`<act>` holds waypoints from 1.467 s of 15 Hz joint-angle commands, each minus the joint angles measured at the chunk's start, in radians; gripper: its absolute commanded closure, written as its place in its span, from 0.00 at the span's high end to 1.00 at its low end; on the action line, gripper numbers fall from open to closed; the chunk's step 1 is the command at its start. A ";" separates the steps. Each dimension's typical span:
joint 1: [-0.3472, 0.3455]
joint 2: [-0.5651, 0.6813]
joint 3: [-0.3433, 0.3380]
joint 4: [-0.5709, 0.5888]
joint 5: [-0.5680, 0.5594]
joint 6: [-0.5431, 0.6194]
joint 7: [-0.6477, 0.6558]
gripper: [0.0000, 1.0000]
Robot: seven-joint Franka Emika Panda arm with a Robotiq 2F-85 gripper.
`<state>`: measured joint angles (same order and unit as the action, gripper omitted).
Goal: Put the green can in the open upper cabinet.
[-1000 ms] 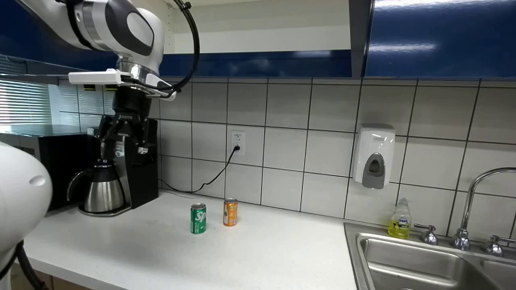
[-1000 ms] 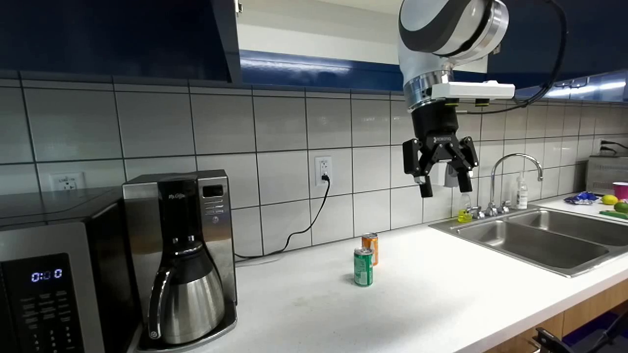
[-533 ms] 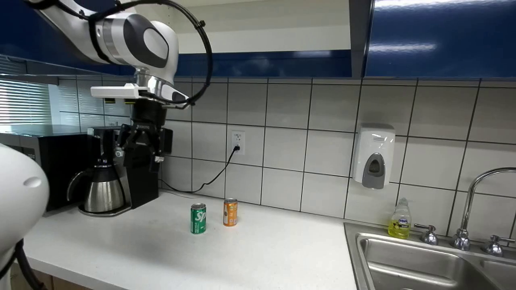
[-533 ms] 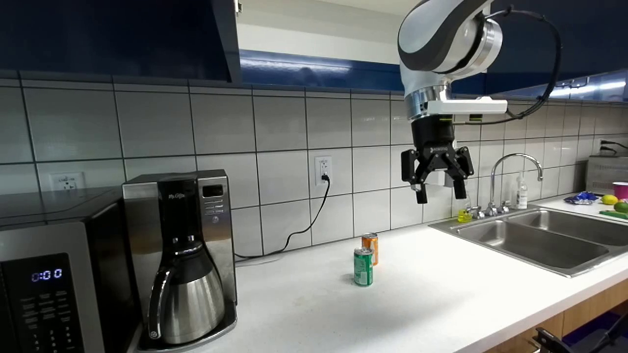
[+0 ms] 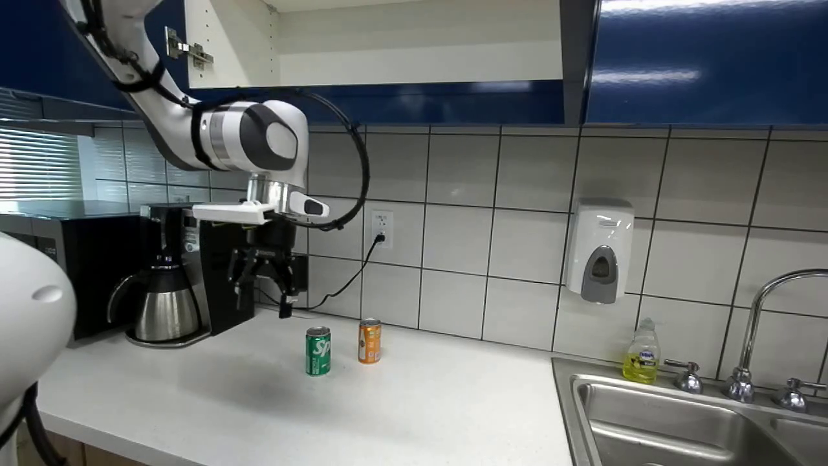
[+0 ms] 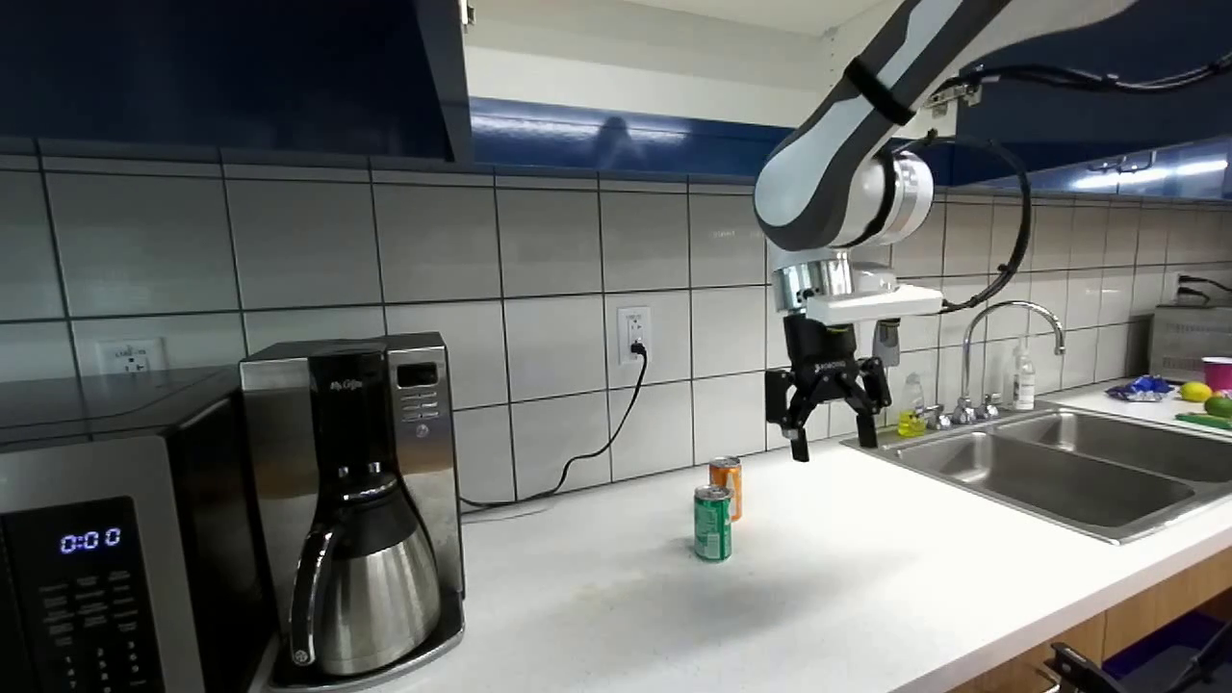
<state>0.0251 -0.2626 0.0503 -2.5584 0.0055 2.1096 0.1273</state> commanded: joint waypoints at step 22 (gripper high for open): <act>0.068 0.604 -0.039 0.165 -0.102 0.707 0.010 1.00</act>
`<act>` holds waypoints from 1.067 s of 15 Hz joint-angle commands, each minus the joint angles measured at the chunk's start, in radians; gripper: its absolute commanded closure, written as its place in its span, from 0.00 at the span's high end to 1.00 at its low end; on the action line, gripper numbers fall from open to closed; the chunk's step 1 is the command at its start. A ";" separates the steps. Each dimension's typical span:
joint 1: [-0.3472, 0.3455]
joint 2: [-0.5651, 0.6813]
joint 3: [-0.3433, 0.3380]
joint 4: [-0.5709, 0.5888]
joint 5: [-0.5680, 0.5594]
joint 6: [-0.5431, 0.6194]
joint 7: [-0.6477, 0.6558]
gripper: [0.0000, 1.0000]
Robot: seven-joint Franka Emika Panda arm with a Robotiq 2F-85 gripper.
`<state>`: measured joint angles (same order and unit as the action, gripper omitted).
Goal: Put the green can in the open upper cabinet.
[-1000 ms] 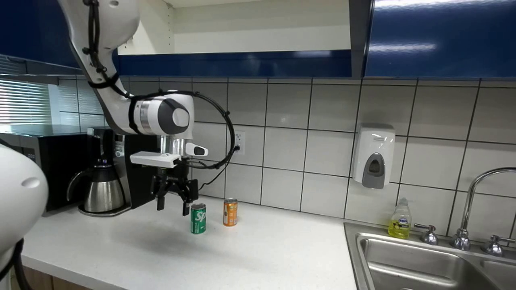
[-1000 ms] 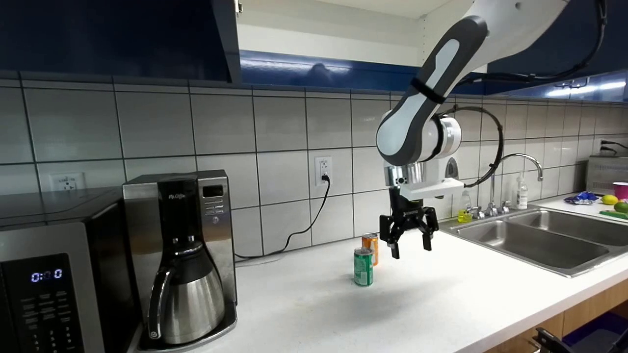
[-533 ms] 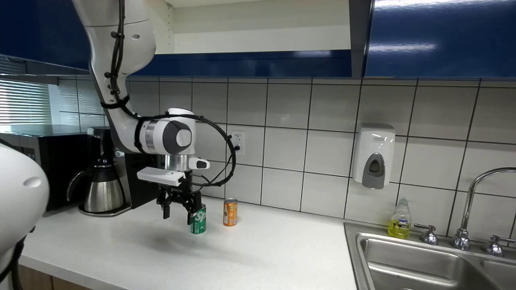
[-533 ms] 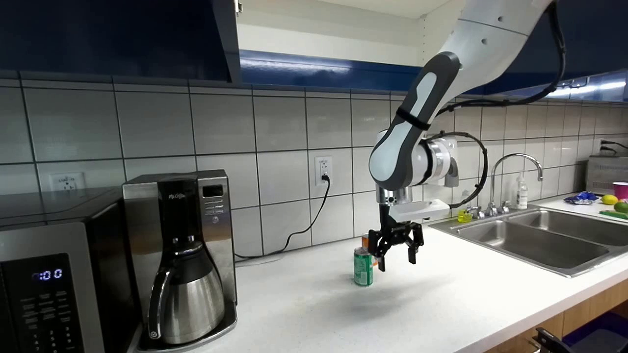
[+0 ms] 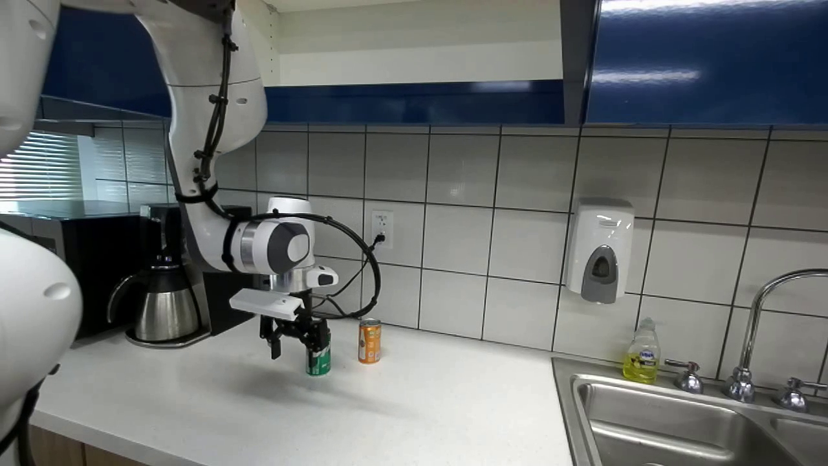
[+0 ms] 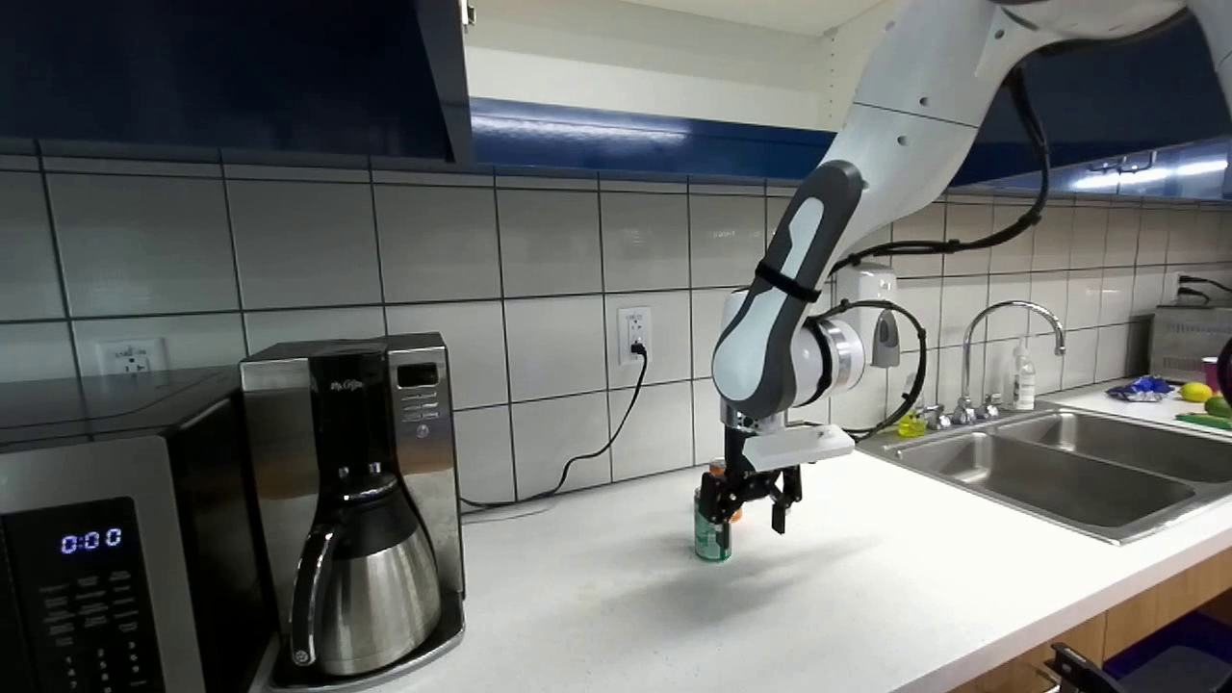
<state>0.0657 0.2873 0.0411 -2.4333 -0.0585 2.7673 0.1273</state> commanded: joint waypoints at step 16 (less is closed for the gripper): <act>0.174 0.177 -0.161 0.135 -0.052 0.278 0.020 1.00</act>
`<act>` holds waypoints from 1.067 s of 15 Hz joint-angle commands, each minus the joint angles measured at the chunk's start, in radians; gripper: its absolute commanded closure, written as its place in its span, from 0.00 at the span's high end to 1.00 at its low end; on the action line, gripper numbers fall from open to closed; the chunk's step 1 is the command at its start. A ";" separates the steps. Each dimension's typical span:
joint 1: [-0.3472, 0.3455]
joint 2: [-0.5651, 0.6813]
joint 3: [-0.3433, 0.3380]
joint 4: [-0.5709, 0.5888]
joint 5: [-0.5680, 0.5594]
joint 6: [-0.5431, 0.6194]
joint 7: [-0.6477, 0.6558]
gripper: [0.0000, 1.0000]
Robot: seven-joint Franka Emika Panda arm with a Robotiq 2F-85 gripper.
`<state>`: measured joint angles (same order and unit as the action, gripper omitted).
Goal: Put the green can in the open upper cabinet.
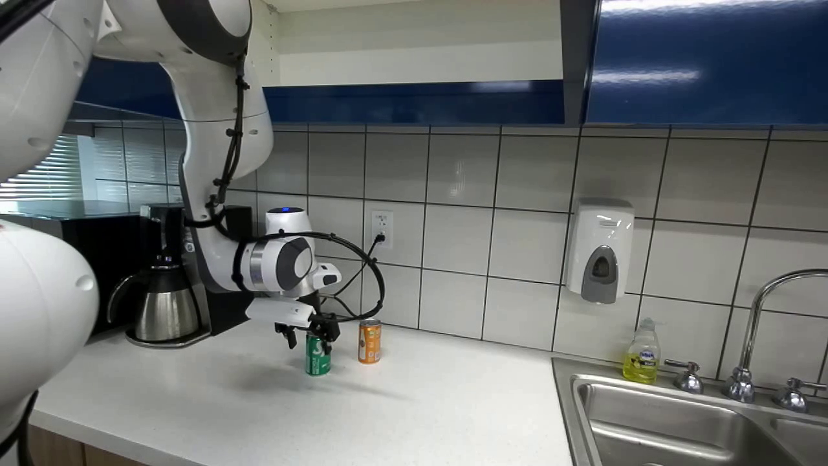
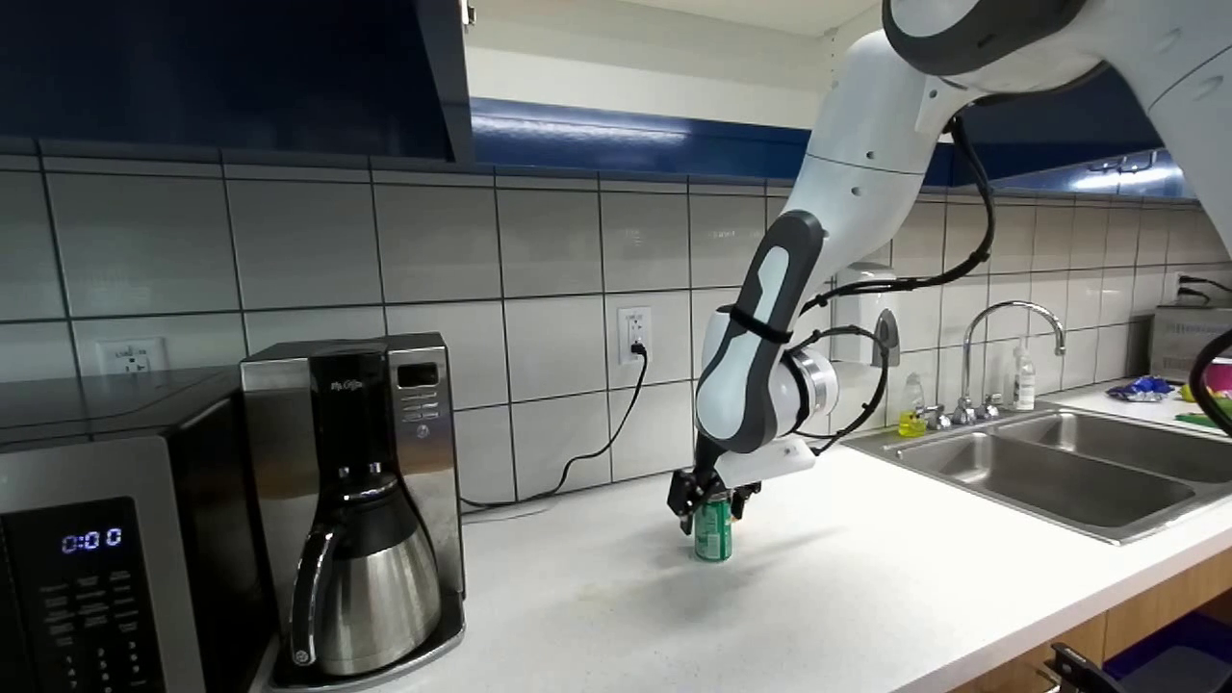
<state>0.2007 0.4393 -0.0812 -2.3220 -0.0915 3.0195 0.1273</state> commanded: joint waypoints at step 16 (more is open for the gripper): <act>0.096 0.044 -0.096 0.045 -0.001 0.042 0.024 0.39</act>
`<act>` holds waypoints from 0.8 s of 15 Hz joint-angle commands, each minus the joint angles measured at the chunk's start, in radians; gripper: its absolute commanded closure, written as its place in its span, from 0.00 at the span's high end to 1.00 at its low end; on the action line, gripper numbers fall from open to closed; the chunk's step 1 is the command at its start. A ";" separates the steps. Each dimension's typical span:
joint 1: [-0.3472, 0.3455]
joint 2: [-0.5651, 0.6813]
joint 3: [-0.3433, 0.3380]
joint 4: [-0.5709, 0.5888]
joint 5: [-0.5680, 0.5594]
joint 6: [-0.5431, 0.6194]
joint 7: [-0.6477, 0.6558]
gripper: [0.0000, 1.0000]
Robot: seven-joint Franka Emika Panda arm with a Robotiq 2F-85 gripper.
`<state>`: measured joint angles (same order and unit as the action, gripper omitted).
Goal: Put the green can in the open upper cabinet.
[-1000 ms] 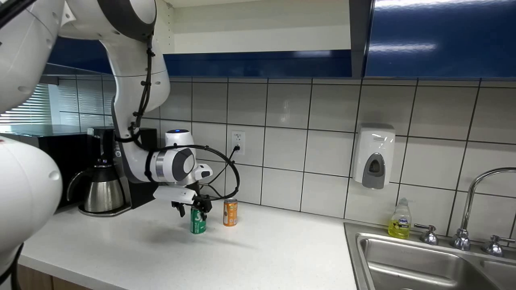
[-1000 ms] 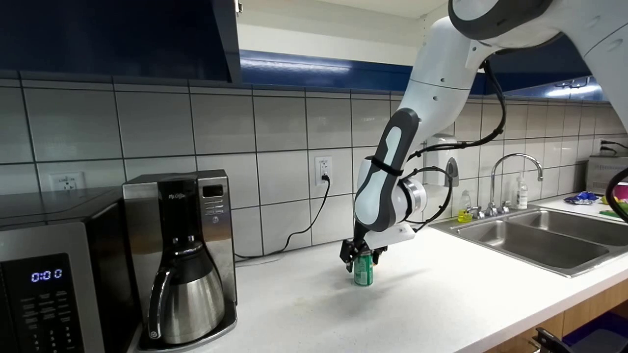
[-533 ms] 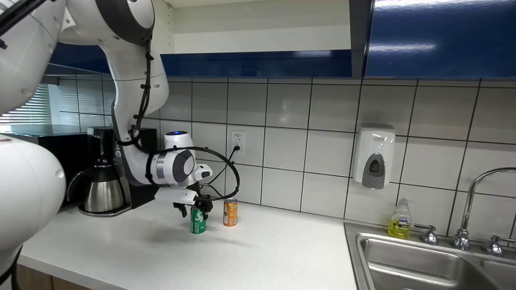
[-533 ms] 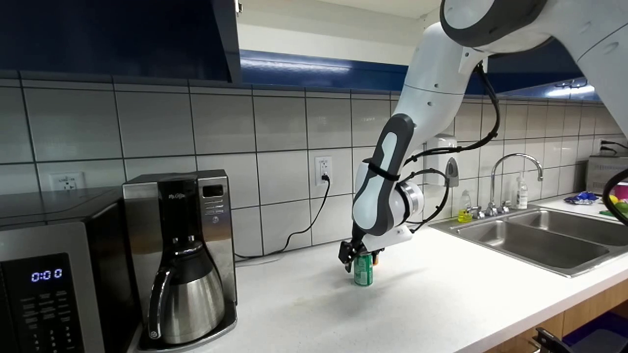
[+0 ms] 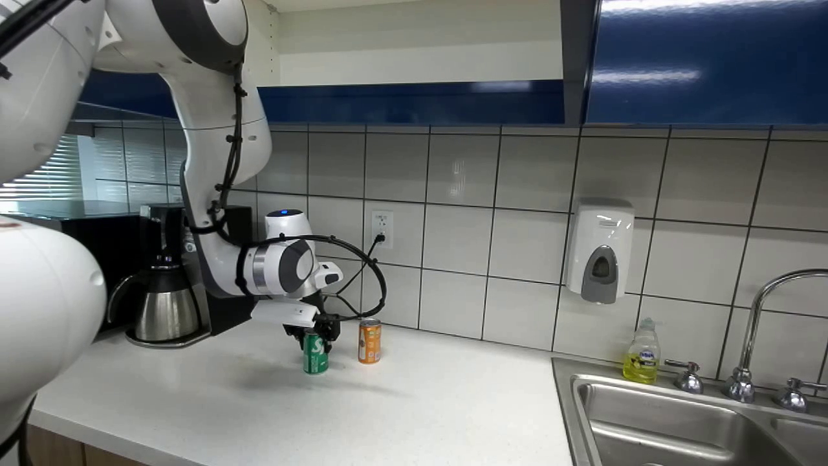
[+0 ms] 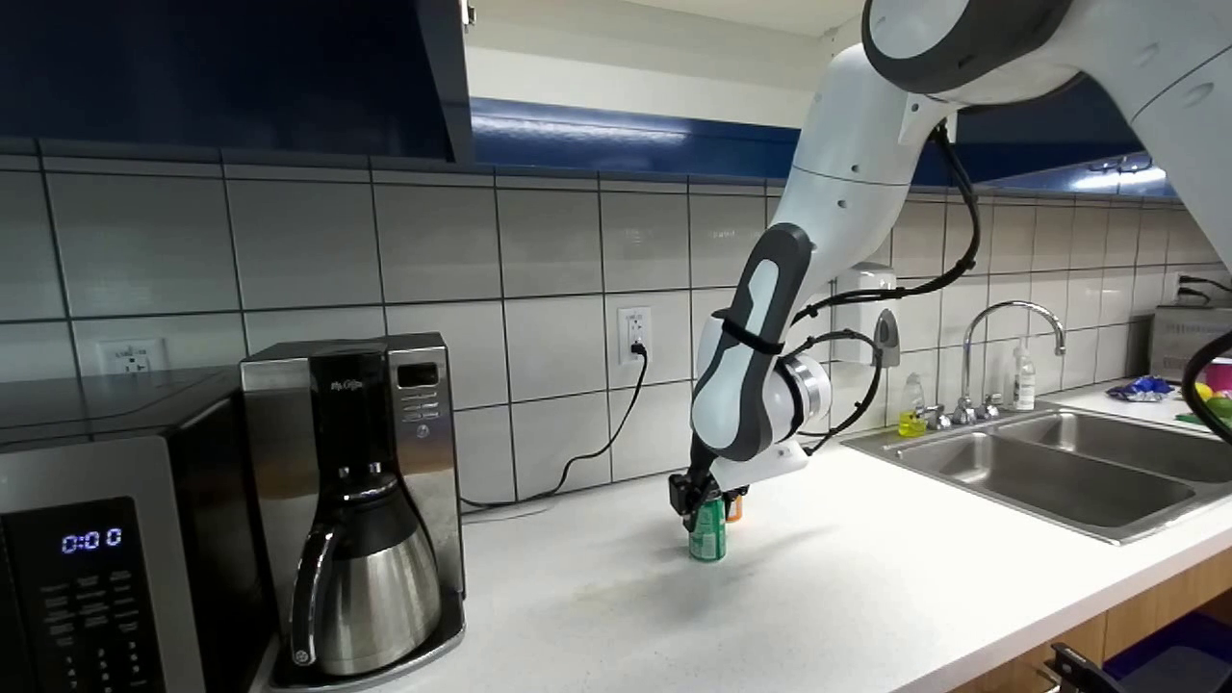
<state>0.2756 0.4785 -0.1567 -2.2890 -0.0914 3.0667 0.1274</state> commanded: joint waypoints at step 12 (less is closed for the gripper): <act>0.038 -0.116 -0.039 -0.015 -0.045 -0.301 0.129 0.39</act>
<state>0.3095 0.4269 -0.1988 -2.2872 -0.0940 2.8582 0.2101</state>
